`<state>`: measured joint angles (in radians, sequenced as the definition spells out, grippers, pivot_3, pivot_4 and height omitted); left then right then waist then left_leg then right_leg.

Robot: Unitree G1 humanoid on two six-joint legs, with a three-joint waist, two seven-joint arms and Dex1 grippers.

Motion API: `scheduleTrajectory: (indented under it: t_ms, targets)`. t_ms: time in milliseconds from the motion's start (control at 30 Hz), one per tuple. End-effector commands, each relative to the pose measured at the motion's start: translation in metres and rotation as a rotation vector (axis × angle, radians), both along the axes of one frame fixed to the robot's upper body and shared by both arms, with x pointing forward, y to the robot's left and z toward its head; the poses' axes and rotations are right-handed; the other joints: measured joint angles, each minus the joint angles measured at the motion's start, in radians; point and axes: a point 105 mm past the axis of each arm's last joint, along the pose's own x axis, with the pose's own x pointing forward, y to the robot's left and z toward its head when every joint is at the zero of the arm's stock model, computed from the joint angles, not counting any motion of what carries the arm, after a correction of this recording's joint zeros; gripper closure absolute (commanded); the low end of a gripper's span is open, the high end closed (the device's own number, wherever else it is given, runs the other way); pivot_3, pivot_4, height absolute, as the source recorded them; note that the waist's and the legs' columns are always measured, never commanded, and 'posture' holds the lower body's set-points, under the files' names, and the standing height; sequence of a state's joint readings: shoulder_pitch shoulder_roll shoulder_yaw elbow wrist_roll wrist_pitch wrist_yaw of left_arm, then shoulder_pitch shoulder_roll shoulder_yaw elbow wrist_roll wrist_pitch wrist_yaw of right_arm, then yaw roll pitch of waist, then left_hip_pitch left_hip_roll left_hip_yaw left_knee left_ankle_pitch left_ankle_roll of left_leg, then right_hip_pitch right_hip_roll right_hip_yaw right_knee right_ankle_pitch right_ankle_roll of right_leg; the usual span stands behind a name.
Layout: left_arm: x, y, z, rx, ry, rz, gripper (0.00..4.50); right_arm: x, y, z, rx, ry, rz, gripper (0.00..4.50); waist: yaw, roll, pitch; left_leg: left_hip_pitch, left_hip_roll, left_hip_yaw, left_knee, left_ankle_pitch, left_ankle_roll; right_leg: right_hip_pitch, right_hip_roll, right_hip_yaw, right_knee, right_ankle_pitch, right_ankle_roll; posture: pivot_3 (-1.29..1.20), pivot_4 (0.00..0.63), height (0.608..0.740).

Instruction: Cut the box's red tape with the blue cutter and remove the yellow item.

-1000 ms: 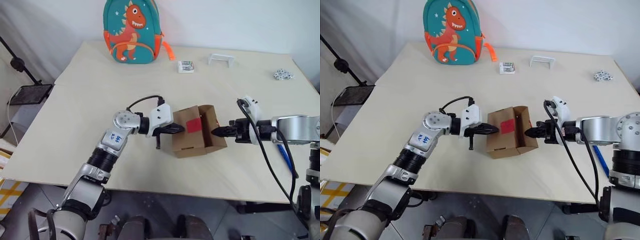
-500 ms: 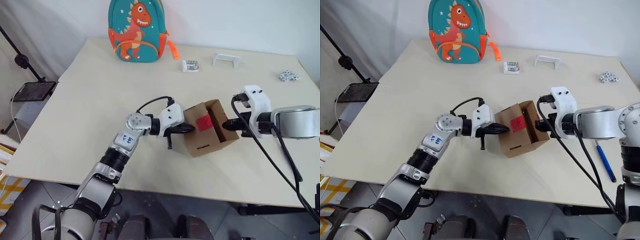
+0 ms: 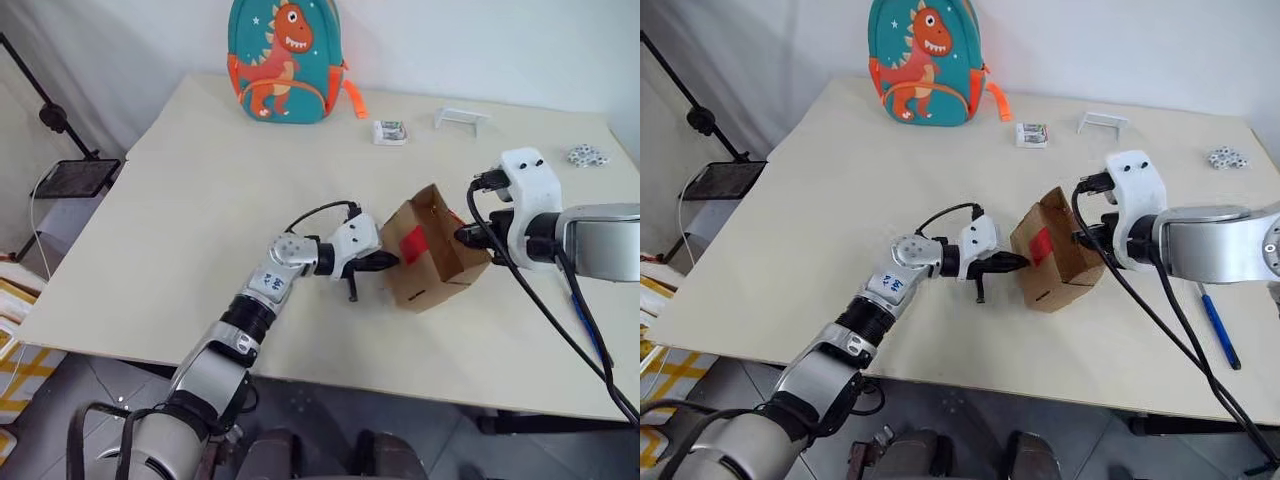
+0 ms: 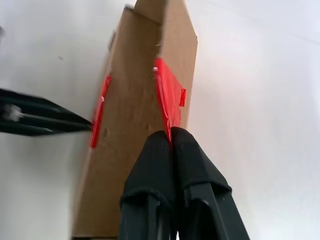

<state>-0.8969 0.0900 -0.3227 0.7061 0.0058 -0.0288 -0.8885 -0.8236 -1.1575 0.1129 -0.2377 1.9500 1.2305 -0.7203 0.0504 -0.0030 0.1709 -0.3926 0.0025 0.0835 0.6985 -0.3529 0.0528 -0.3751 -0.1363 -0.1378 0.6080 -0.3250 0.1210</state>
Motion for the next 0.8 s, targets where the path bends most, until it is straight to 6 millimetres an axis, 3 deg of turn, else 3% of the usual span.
scheduleTrajectory:
  t_ms: [33, 133, 467, 800]
  targets:
    - [-0.004, -0.010, -0.001, 0.010, -0.012, -0.025, 4.50, -0.005, 0.008, 0.009, -0.035, -0.047, 0.023, 4.45, -0.001, 0.000, 0.000, -0.001, 0.000, 0.000, 0.000, 0.000, 0.000, -0.001, 0.000, 0.000, 0.000, 0.000, 0.000, 0.00, 0.150, 0.740]
    - [-0.003, -0.010, -0.002, 0.005, -0.009, -0.018, 4.50, -0.005, 0.015, 0.008, -0.029, -0.054, 0.042, 4.45, -0.004, 0.000, 0.000, -0.003, 0.000, -0.001, 0.000, 0.000, 0.000, -0.002, 0.000, -0.001, -0.001, 0.000, 0.001, 0.00, 0.150, 0.740]
    - [-0.004, -0.007, 0.001, -0.013, -0.008, -0.015, 4.50, -0.003, 0.013, -0.004, -0.026, -0.031, -0.003, 4.45, -0.007, 0.000, 0.000, -0.004, 0.000, -0.003, 0.000, 0.000, 0.001, -0.002, 0.000, -0.007, -0.002, 0.000, 0.001, 0.00, 0.150, 0.740]
    - [-0.013, 0.039, 0.044, -0.009, 0.034, -0.164, 4.50, -0.003, 0.009, -0.004, -0.046, -0.053, -0.052, 4.45, -0.024, 0.000, 0.000, -0.006, 0.000, -0.007, 0.001, 0.000, 0.000, -0.002, 0.000, -0.016, -0.001, 0.000, 0.001, 0.00, 0.150, 0.740]
